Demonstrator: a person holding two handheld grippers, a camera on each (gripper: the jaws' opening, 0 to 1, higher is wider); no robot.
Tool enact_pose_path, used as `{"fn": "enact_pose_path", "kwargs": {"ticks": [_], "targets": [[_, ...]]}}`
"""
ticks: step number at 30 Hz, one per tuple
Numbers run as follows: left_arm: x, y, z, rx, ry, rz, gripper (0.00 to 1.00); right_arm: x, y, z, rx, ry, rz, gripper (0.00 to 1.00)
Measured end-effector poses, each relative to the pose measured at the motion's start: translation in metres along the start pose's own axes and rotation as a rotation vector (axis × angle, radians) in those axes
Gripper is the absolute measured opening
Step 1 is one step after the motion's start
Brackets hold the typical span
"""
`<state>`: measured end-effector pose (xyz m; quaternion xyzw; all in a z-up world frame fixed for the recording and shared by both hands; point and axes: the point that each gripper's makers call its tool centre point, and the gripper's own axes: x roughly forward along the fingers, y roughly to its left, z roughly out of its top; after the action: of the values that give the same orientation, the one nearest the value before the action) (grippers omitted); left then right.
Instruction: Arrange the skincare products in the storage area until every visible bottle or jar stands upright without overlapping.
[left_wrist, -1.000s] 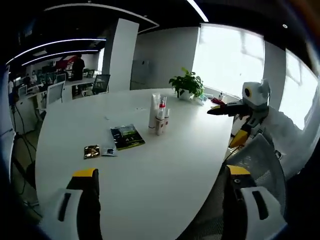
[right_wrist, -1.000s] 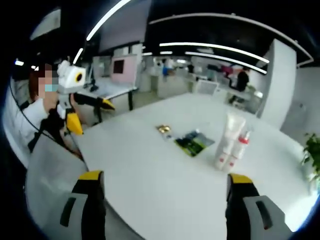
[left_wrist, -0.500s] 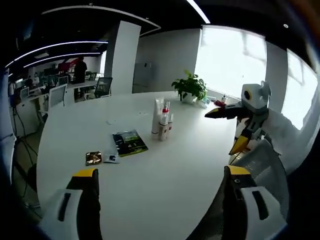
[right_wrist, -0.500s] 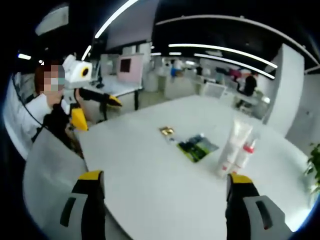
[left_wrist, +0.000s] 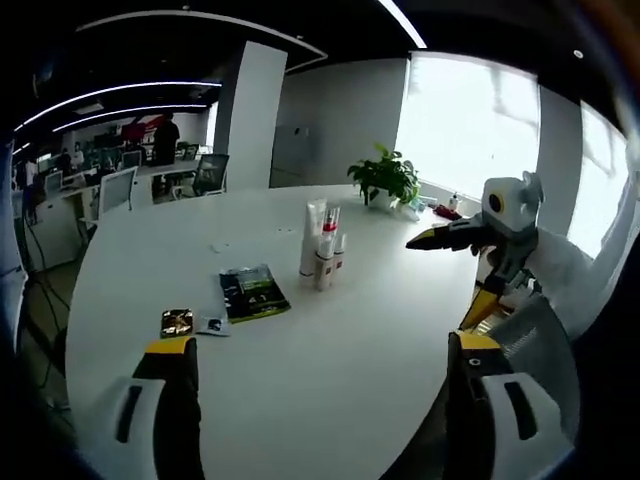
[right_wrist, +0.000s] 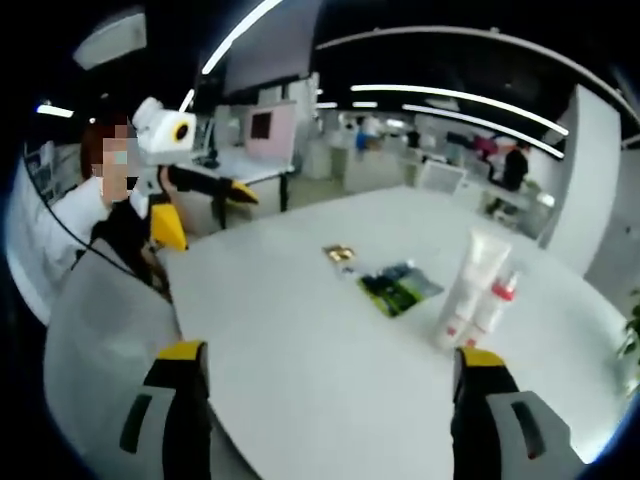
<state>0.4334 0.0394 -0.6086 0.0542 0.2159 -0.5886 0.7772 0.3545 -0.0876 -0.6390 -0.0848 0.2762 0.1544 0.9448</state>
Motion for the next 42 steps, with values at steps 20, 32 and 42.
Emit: {"fn": "enact_pose_path", "kwargs": {"ticks": [20,32,42], "targets": [[0.007,-0.004,0.005,0.007,0.032,0.096,0.99,-0.006,-0.024,0.001,-0.015,-0.070,0.017,0.99],[0.025,0.008,0.004,0.030,0.068,0.060,0.99,0.005,-0.024,-0.003,-0.012,-0.033,0.029,0.94],[0.048,0.020,0.001,0.049,0.096,-0.005,0.99,0.034,-0.020,-0.006,0.021,-0.026,0.059,0.89]]}}
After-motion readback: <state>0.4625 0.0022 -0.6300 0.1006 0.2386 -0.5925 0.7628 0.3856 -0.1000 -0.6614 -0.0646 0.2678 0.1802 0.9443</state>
